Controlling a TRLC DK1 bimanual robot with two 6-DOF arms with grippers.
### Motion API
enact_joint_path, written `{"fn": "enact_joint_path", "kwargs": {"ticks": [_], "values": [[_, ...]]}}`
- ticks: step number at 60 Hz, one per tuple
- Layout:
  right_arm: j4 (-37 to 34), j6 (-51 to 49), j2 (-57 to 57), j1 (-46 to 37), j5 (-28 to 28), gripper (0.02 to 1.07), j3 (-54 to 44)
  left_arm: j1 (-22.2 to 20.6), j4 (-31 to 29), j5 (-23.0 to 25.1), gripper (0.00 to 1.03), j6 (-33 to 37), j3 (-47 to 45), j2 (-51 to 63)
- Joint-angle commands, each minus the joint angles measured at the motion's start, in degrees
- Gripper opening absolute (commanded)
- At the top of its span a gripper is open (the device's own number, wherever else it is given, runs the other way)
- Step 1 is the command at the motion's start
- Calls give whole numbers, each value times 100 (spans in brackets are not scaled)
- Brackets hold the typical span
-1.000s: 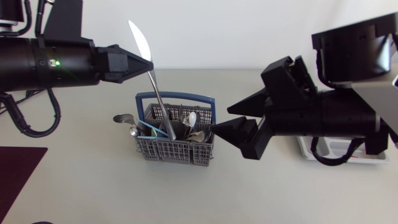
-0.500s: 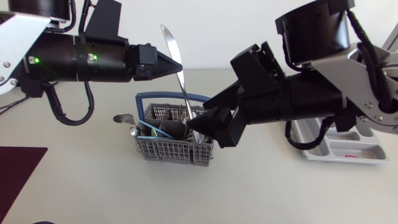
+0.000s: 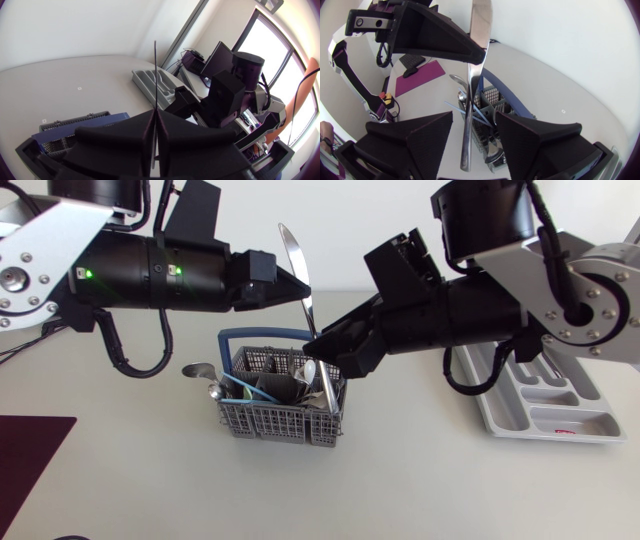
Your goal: Sort the cutlery from the basket into the organizer compartments.
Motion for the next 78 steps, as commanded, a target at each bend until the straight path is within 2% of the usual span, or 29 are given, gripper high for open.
{"fn": "enact_joint_path", "kwargs": {"ticks": [1,6,13,22,29,39,45,54,64,72,78], "values": [[83,126,133,-51,-69,50,163,-32,98,109,4,-205,233,66],[100,126,203,-59,-78,42,198,-32,98,153,4,-214,224,75],[109,126,247,-51,-157,24,225,-32,98,153,4,-241,233,93],[100,170,194,-51,-210,14,163,3,115,153,4,-241,224,66],[74,152,98,-51,-201,12,75,56,133,153,4,-232,216,14],[4,143,-34,-7,-184,12,-83,135,177,153,26,-241,207,-48],[-111,143,-131,11,-122,12,-189,205,177,109,49,-232,216,-153],[-207,134,-245,-33,-105,12,-364,346,186,-6,65,-205,260,-382],[-427,46,-447,-112,-17,12,-514,697,335,-181,73,-276,383,-786],[-664,-50,-711,-429,19,12,-619,1093,353,-454,73,-267,629,-1015],[-981,-270,-931,-1070,27,12,-672,1163,-87,-753,73,322,734,-944]]}}
